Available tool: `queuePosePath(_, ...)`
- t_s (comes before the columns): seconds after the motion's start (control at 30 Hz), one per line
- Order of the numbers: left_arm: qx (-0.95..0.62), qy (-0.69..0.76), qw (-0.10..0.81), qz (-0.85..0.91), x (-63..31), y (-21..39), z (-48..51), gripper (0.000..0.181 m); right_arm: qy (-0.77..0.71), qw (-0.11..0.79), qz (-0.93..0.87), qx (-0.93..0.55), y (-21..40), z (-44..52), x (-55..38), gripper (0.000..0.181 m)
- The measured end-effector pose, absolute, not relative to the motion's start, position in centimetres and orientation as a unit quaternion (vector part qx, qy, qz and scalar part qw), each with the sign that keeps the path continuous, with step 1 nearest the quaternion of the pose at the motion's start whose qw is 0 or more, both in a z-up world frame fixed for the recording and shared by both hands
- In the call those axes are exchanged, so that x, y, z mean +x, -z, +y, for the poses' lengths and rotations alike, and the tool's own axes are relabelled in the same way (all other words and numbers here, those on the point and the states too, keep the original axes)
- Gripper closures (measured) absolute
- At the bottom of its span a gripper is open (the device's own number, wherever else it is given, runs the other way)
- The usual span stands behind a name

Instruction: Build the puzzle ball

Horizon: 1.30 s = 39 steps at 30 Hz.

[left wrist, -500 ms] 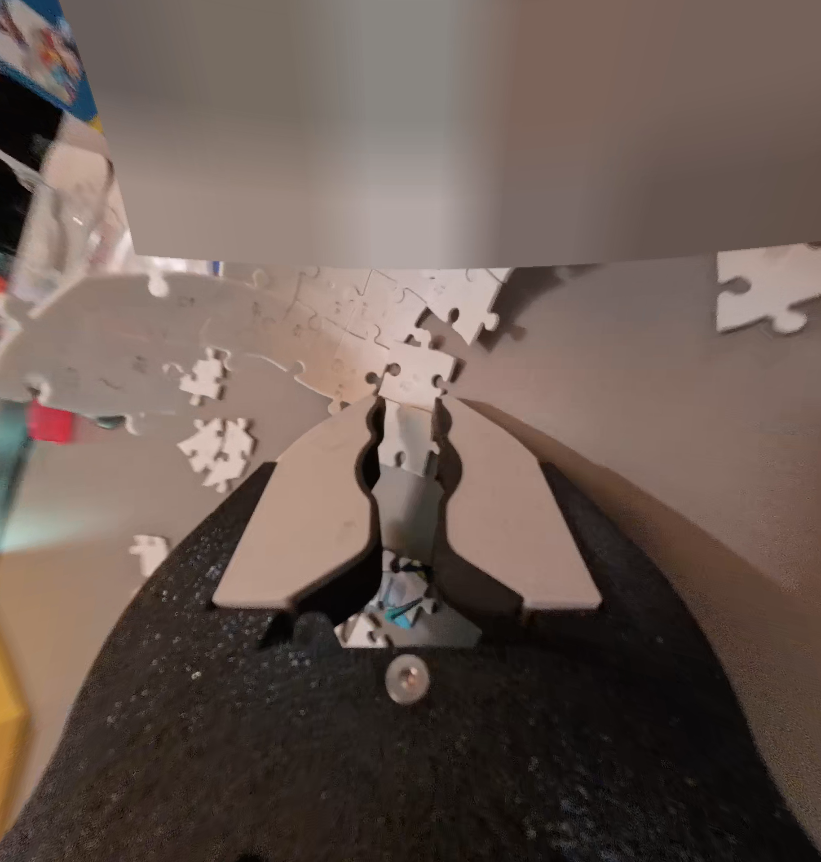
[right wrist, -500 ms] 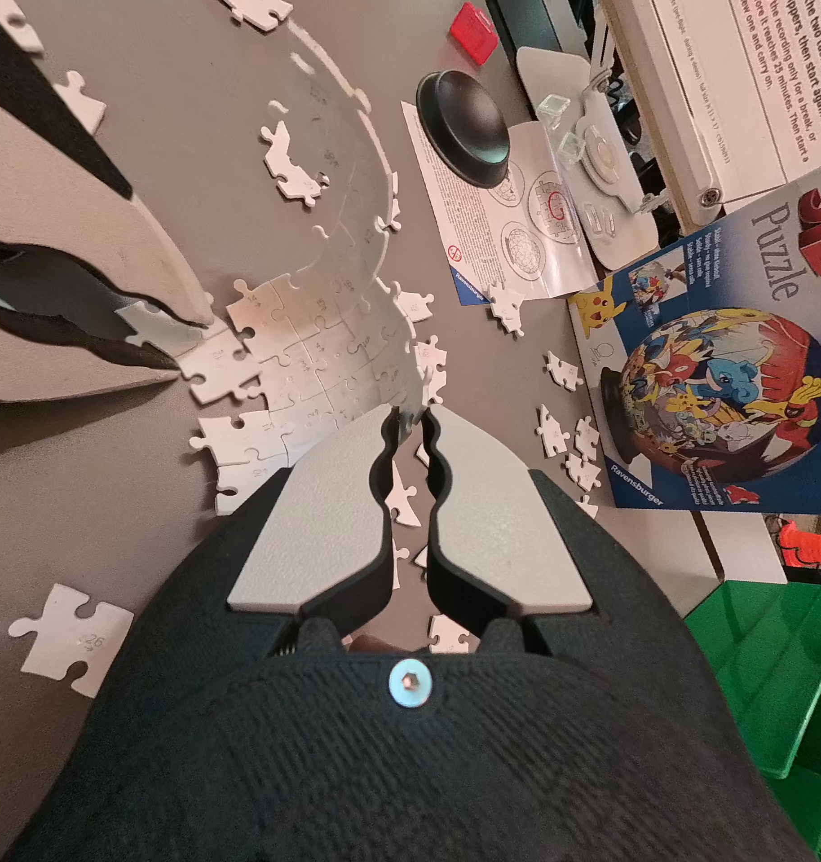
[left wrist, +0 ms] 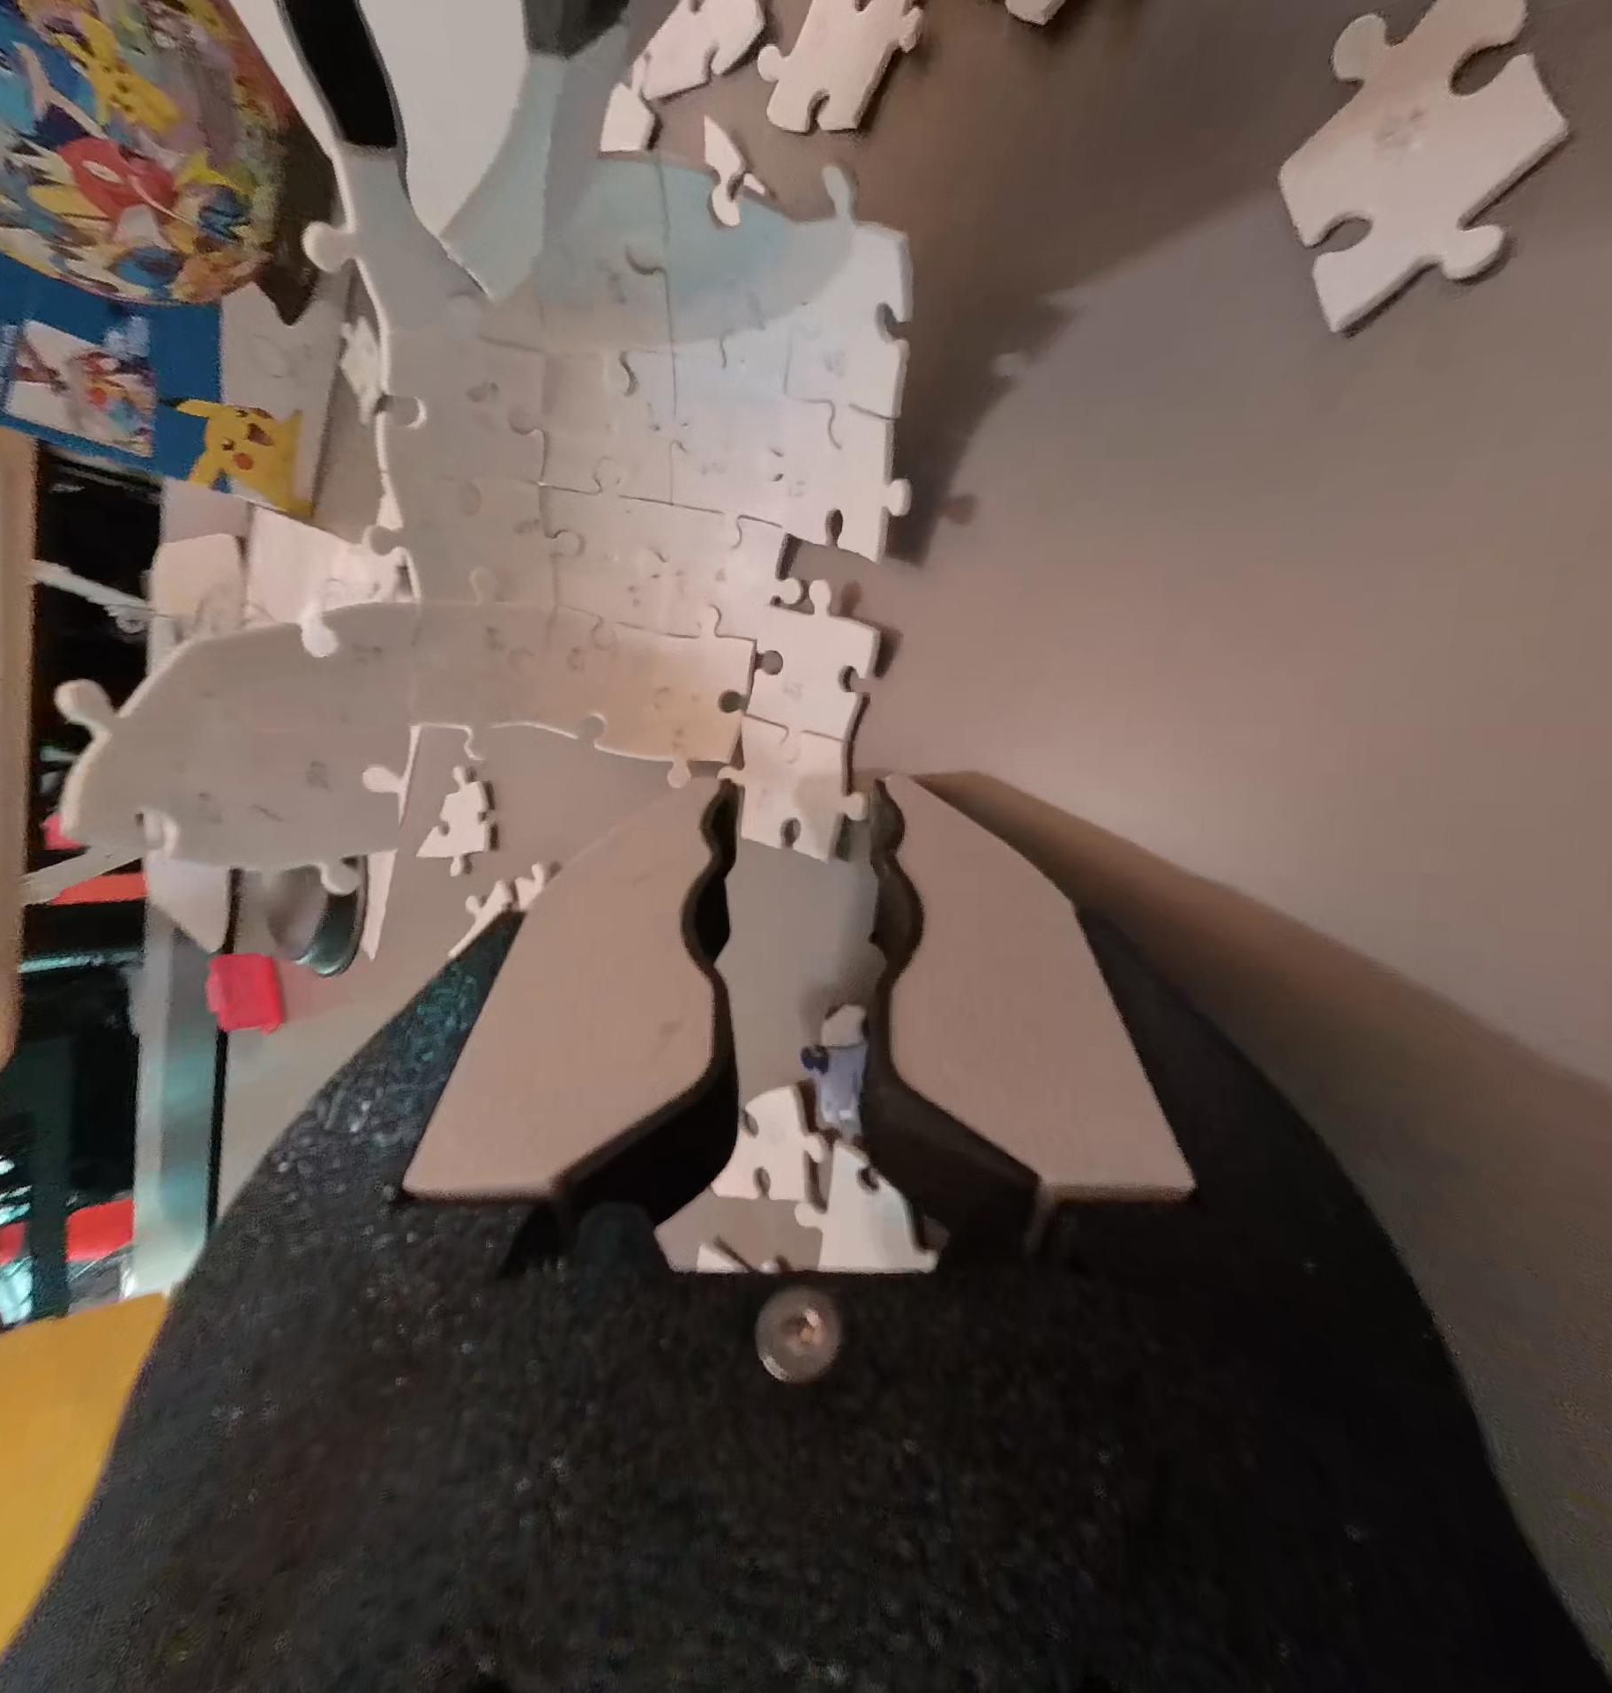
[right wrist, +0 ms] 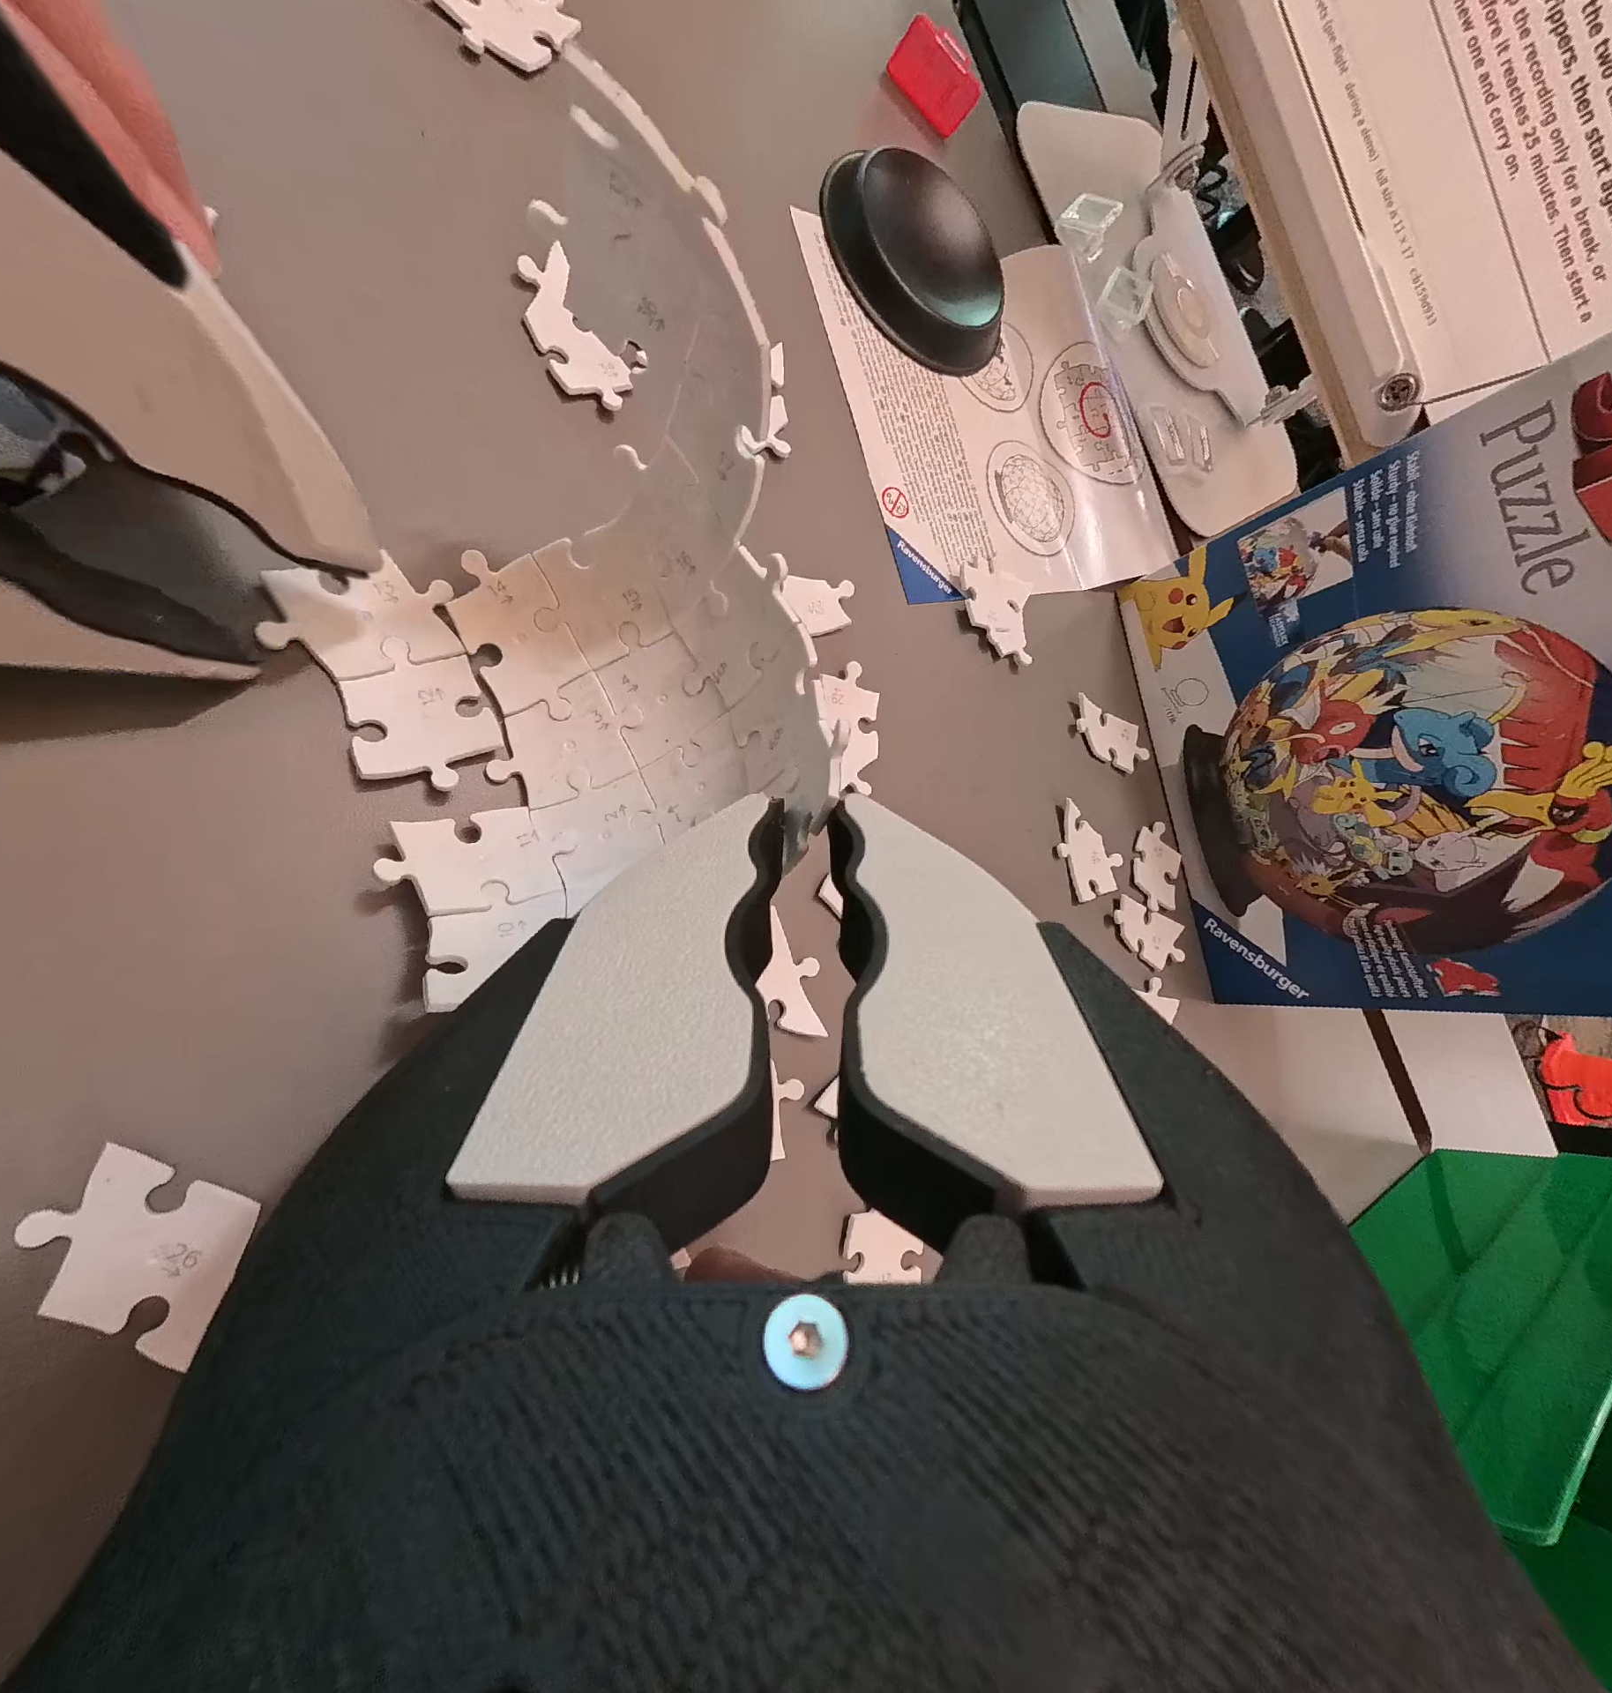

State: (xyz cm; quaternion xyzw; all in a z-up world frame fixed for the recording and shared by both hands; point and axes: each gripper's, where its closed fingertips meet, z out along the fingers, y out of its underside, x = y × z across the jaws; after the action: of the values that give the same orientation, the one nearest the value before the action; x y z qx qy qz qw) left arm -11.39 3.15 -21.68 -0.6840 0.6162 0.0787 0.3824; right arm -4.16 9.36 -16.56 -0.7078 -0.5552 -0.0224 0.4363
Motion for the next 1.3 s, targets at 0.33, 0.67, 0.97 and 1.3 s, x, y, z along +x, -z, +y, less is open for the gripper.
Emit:
queuePosePath(0.33, -0.605, -0.153, 0.345, 0.701, -12.2, 22.2, 3.9, 0.172, 0.023, 0.437, -0.556, -0.707, 16.5, 9.4, -4.0, 0.172)
queuePosePath(0.67, -0.573, -0.201, 0.355, 0.711, -12.4, 22.4, 4.3, 0.179, 0.02, 0.437, -0.554, -0.708, 16.6, 9.5, -4.0, 0.172)
queuePosePath(0.97, -0.604, -0.179, 0.381, 0.677, -12.2, 21.9, 3.8, 0.181, 0.022, 0.436, -0.554, -0.708, 16.6, 9.5, -3.9, 0.171)
queuePosePath(1.3, -0.642, -0.148, 0.417, 0.627, -11.6, 21.0, 3.6, 0.181, 0.023, 0.438, -0.555, -0.707, 16.6, 9.5, -3.9, 0.171)
